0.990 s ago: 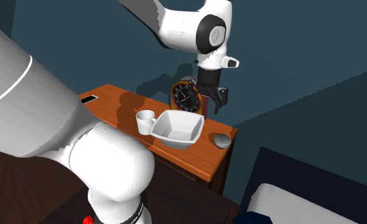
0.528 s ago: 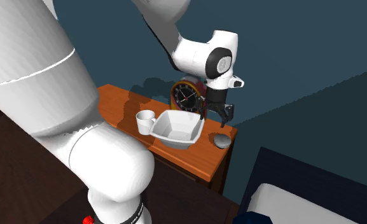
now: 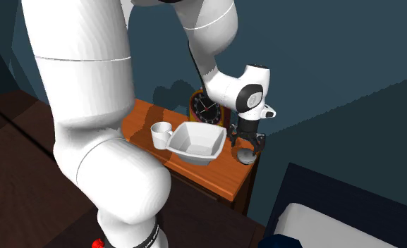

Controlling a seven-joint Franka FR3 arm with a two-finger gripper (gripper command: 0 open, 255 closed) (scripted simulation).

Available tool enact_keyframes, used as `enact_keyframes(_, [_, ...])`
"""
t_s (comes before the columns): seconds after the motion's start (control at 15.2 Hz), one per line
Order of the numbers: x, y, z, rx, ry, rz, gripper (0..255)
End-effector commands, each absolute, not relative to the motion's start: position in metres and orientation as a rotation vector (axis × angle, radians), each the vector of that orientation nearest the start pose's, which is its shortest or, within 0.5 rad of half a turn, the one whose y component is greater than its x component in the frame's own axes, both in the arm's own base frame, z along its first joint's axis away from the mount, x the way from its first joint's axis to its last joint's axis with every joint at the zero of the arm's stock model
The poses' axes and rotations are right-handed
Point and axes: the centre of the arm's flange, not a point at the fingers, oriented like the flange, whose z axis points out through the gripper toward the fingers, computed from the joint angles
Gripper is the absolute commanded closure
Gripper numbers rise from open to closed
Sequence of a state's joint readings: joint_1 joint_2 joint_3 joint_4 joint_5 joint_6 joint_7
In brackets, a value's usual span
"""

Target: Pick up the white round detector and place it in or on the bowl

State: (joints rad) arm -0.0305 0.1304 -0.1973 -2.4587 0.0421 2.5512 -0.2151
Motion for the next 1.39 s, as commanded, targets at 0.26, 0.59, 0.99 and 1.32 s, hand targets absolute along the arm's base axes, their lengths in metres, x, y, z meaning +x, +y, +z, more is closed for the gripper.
enact_keyframes(0.26, [0.472, -0.115, 0.205, -3.138, 0.079, 0.052, 0])
enact_keyframes(0.59, [0.472, -0.115, 0.186, -3.138, 0.079, 0.052, 0])
enact_keyframes(0.99, [0.472, -0.115, 0.186, -3.138, 0.079, 0.052, 0])
enact_keyframes(1.32, [0.472, -0.115, 0.186, -3.138, 0.079, 0.052, 255])
